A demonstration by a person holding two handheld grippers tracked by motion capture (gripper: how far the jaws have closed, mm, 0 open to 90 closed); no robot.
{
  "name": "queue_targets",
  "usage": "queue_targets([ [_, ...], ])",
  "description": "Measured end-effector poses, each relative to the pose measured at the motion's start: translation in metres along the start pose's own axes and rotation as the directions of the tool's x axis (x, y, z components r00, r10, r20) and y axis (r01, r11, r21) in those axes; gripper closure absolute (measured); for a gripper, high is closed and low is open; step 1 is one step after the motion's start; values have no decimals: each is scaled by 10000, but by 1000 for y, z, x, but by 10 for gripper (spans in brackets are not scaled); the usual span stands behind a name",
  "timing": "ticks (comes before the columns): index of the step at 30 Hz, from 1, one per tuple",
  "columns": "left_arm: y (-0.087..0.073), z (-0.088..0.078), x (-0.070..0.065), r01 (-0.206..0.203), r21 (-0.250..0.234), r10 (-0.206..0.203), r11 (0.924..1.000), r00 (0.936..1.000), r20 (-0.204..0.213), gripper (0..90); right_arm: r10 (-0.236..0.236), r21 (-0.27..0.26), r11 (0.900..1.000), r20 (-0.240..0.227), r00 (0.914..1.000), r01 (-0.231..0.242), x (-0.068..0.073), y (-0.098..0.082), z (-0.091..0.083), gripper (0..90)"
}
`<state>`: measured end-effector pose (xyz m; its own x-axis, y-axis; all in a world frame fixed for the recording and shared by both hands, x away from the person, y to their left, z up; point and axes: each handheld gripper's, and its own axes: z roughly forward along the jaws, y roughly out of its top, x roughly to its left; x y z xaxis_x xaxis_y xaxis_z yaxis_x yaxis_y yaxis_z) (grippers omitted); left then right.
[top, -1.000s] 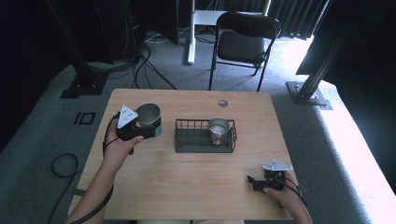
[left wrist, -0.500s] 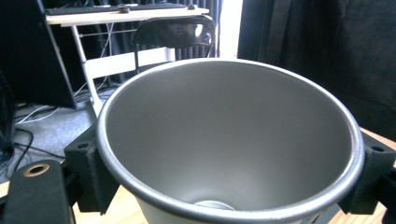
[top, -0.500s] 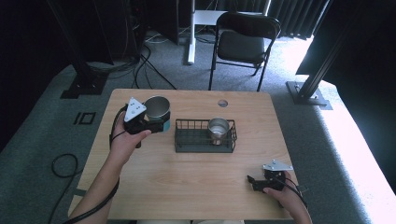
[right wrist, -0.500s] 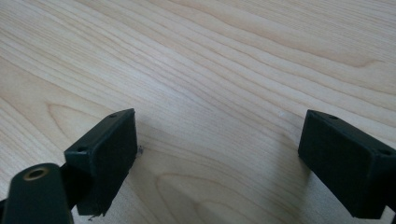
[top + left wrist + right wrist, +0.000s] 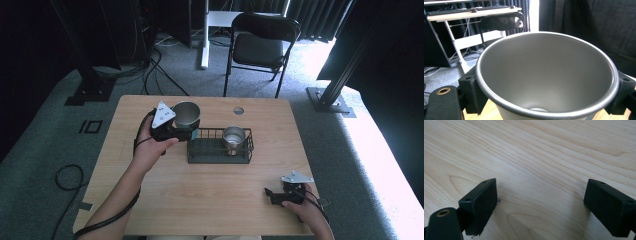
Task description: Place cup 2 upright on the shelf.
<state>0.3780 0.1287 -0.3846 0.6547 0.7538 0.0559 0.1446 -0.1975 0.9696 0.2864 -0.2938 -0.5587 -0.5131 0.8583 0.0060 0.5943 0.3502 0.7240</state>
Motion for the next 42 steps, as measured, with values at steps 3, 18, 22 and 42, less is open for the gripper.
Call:
queue_targets([
  [3,-3,9,-4,-17,38,16,10000,9999,101,138,0,0,10000,2,10000,0,0,0,0,112],
  [18,-28,45,-12,226,130,-234,9997,9979,603,137,13,7,10000,0,10000,-13,0,0,0,113],
  [22,-37,51,-12,231,290,-249,9993,9975,654,137,10,3,10000,-5,10000,-10,0,0,0,112],
  [42,-73,79,-15,445,820,-511,9956,9954,811,137,18,-6,10000,-21,10000,-18,0,0,0,113],
])
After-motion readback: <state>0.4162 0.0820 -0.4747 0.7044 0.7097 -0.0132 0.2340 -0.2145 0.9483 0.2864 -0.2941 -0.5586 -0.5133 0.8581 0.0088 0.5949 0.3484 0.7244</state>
